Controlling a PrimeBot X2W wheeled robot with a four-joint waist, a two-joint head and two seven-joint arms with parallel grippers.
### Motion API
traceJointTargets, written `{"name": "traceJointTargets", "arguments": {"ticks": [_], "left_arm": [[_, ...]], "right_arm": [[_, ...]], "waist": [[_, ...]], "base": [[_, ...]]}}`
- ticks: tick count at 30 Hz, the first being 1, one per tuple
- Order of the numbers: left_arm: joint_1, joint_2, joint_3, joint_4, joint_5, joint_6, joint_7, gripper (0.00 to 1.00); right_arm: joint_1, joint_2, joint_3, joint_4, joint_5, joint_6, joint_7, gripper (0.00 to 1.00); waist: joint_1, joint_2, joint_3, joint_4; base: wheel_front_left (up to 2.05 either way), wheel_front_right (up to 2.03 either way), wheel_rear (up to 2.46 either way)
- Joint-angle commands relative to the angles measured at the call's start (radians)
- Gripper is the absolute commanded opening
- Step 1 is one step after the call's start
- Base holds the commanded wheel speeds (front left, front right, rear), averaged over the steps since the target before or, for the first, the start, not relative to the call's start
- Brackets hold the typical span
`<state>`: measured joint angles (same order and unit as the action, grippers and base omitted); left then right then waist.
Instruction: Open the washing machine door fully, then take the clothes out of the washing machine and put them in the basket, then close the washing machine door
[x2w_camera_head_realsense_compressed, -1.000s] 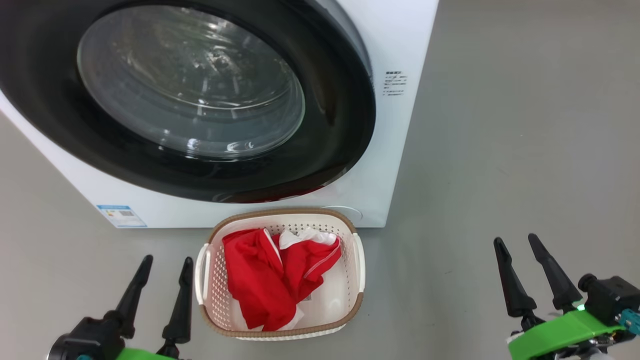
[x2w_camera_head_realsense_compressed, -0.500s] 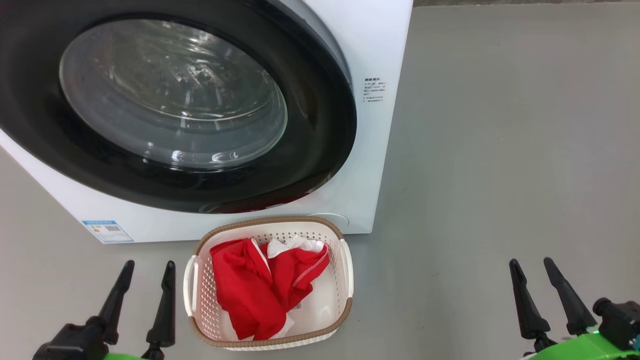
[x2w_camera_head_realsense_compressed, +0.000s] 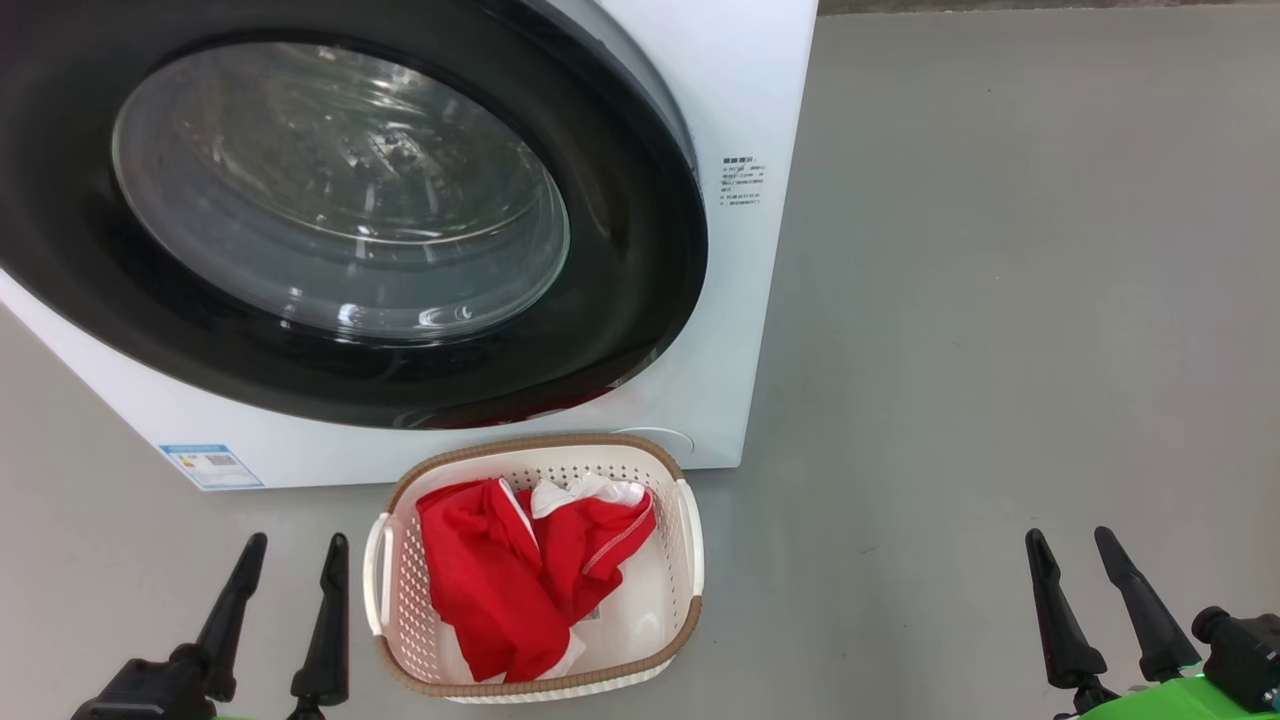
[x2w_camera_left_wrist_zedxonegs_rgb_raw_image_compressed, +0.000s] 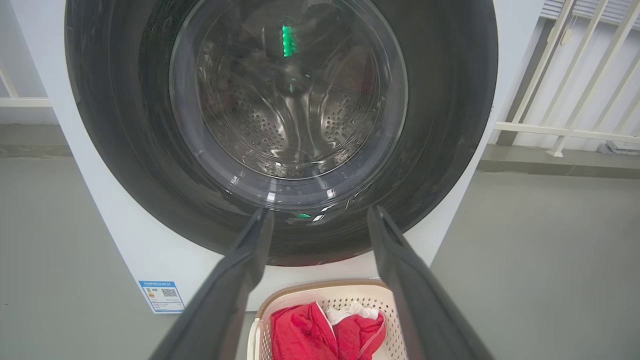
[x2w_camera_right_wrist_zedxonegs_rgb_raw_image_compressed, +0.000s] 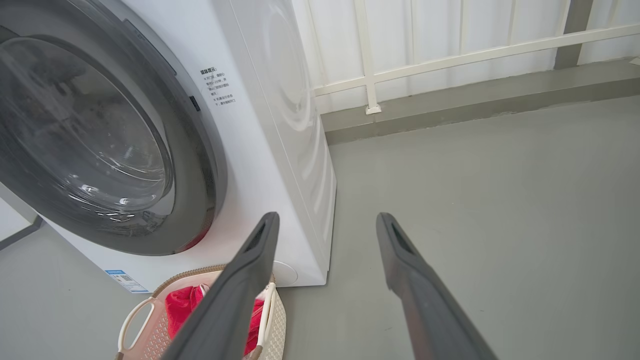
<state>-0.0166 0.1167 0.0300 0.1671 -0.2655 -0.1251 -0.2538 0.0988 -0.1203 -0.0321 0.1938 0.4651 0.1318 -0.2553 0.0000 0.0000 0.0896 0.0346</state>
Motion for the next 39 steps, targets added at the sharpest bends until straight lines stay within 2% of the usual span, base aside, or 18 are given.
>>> {"name": "traceJointTargets", "arguments": {"ticks": [1, 7, 8, 15, 20, 24, 39], "left_arm": [[-0.011, 0.018, 0.036, -0.028, -0.008, -0.006, -0.008, 1.00], [-0.013, 0.016, 0.032, -0.033, -0.024, -0.006, -0.008, 1.00], [0.000, -0.002, -0.002, -0.004, -0.021, 0.000, 0.000, 0.00], [0.000, -0.026, -0.010, 0.053, -0.048, 0.001, 0.013, 0.00], [-0.001, -0.027, -0.008, 0.053, -0.102, 0.001, 0.027, 0.00], [-0.005, -0.028, -0.005, 0.055, -0.145, 0.001, 0.037, 0.00], [-0.018, -0.031, 0.004, 0.059, -0.316, 0.000, 0.081, 0.00]], "right_arm": [[-0.016, -0.012, 0.013, -0.027, -0.016, -0.001, -0.006, 1.00], [-0.021, -0.011, 0.015, -0.029, -0.016, -0.001, -0.006, 1.00], [0.000, 0.001, -0.001, -0.002, 0.000, 0.000, 0.000, 0.00], [-0.001, 0.023, 0.013, 0.054, 0.027, 0.000, 0.006, 0.00], [-0.008, 0.024, 0.011, 0.053, 0.074, 0.000, 0.019, 0.00], [-0.015, 0.024, 0.010, 0.054, 0.112, 0.000, 0.030, 0.00], [-0.043, 0.026, 0.003, 0.055, 0.262, 0.000, 0.073, 0.00]], "waist": [[0.0000, 0.0000, 0.000, 0.001], [0.0000, 0.0000, 0.004, 0.002], [0.0000, 0.0000, 0.004, 0.002], [0.0001, 0.0000, 0.003, 0.001], [0.0023, 0.0000, -0.004, 0.000], [0.0002, 0.0000, -0.005, -0.002], [0.0000, 0.0000, -0.016, -0.006]], "base": [[0.00, 0.00, 0.00], [0.00, 0.00, 0.00], [0.00, 0.00, 0.00], [0.00, 0.00, 0.00], [0.00, 0.00, 0.00], [0.00, 0.00, 0.00], [0.00, 0.00, 0.00]]}}
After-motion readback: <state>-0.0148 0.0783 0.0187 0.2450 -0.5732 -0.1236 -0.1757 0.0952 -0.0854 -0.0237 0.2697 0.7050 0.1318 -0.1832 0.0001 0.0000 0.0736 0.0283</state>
